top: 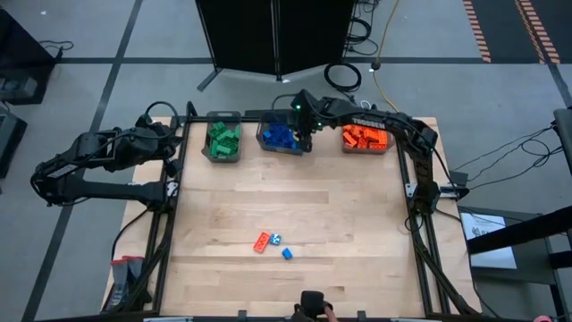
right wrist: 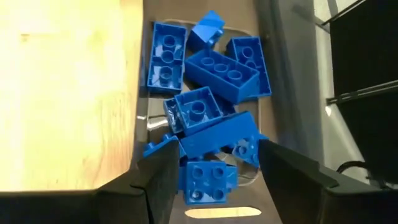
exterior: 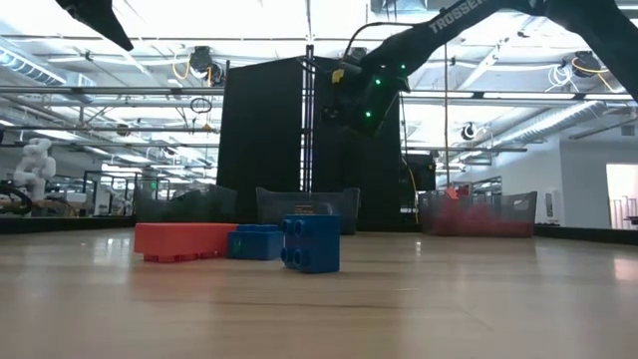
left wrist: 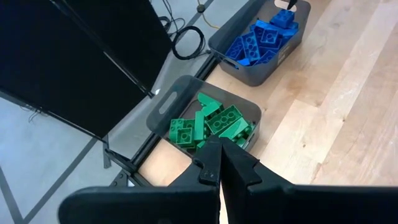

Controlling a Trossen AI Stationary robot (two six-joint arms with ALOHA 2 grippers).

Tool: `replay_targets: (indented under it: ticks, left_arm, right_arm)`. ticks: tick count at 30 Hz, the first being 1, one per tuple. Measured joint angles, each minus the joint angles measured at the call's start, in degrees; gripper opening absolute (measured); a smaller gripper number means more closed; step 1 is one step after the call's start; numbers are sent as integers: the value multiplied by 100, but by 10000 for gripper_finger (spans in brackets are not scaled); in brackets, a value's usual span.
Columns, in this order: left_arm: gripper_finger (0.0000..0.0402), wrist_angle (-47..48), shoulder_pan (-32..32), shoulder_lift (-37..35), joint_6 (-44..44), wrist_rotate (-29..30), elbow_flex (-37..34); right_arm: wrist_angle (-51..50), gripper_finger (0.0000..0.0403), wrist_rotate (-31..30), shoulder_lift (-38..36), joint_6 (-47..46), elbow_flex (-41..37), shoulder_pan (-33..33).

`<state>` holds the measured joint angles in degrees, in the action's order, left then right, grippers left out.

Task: Sort blocks
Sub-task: Put the blue game piece into the middle black bin

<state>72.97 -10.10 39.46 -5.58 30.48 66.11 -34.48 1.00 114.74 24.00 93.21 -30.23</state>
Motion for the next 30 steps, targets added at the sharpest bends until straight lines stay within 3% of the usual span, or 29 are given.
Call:
replay_targets:
  ticks: [15,30]
  left_arm:
    - [0,0,-1,-1,-11,-2,2]
    - [0,-1,1,-1,-13,-2,1]
  right_arm:
    - [-130,212,-253,-9,220,885,294]
    - [-532,212,-243,-7,103,946,896]
